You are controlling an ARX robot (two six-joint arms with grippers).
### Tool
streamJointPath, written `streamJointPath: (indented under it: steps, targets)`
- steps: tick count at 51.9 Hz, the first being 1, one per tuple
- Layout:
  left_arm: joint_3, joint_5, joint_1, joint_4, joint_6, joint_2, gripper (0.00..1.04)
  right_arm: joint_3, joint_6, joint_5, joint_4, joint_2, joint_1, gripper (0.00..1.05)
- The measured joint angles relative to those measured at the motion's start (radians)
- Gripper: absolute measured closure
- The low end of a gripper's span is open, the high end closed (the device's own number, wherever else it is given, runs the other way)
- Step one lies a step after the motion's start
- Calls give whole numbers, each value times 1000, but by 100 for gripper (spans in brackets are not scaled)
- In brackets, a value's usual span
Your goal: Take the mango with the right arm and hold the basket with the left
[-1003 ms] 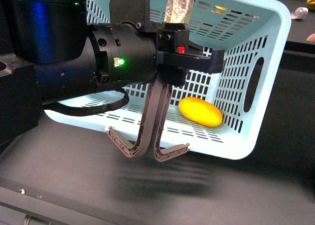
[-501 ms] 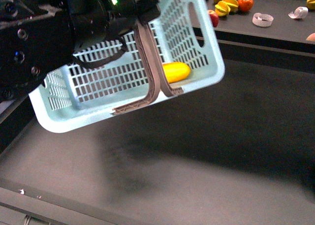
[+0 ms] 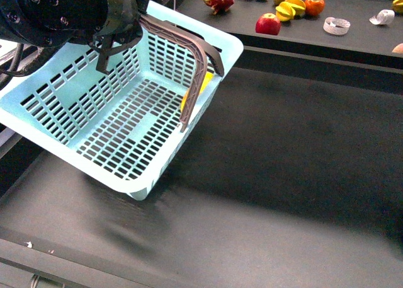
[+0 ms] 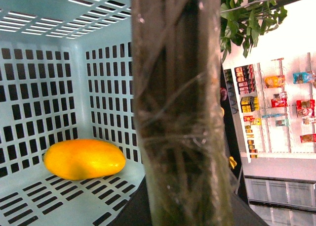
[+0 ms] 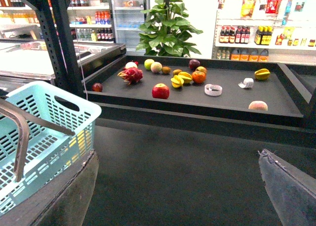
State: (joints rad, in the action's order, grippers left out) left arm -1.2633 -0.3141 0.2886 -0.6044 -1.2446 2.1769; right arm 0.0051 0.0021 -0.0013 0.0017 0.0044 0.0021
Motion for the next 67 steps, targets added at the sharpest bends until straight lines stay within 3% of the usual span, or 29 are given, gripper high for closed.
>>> streamJointPath:
  steps: [32, 47, 60, 67]
  targets:
    - [-195, -26, -58, 103, -174, 154, 96, 0, 0, 0, 0, 0, 0, 8]
    - [-198, -34, -56, 127, -177, 145, 50, 0, 0, 0, 0, 0, 0, 8]
    - [-3, -38, -56, 32, -22, -43, 7, 0, 0, 0, 0, 0, 0, 8]
    - [167, -43, -75, -54, 82, -186, 6, 0, 0, 0, 0, 0, 0, 8]
